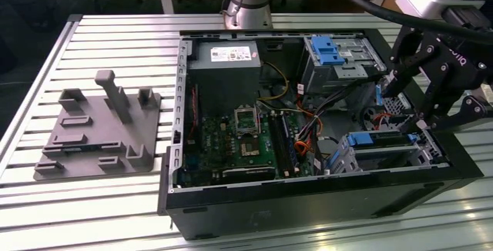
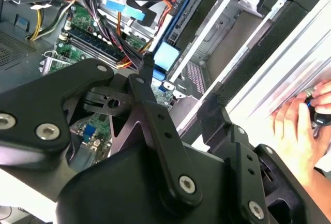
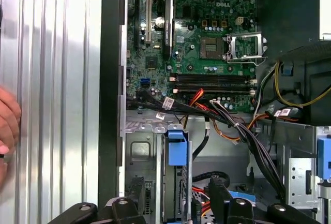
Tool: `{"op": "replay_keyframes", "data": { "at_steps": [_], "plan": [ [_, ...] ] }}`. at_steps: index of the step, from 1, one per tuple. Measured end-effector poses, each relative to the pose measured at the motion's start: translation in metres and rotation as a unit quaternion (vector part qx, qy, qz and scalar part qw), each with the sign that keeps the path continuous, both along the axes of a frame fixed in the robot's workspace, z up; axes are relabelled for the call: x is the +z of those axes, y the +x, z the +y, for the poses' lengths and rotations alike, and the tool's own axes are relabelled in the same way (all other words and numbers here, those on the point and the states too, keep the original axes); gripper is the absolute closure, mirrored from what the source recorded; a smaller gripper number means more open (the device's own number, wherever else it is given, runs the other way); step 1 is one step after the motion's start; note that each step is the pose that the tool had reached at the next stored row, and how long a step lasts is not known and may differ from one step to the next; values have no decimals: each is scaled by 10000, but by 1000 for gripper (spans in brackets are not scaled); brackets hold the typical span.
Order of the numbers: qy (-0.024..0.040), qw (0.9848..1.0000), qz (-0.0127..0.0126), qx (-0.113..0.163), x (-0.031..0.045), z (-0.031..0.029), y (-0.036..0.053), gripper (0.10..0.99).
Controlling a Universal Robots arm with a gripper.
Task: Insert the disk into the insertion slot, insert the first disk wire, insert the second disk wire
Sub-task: 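Insert the first disk wire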
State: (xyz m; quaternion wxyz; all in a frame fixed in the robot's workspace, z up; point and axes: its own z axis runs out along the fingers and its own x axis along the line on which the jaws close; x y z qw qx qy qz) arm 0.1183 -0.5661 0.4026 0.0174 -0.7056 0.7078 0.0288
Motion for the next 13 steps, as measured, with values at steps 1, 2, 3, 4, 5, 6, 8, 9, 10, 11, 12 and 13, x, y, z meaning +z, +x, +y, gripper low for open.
{"op": "replay_keyframes", "data": {
  "at_steps": [1,2,3,4,5,6,8,9,10,11,12,13],
  "plan": [
    [-41,10000,0,0,-2,32,1,475],
    [-85,10000,0,0,-5,63,2,475],
    [-147,9999,0,0,-7,94,2,475],
    [-224,9997,0,1,-8,124,3,475],
    [-303,9995,0,1,-10,155,3,475],
    [-369,9993,0,0,-13,183,5,475],
    [-416,9991,0,0,-16,226,28,475],
    [-419,9991,-1,0,-19,236,48,475],
    [-421,9991,0,0,-24,241,73,475],
    [-423,9991,1,0,-28,245,102,475],
    [-425,9991,6,0,-31,249,138,475],
    [-425,9991,12,0,-34,251,172,475]
  ]
}}
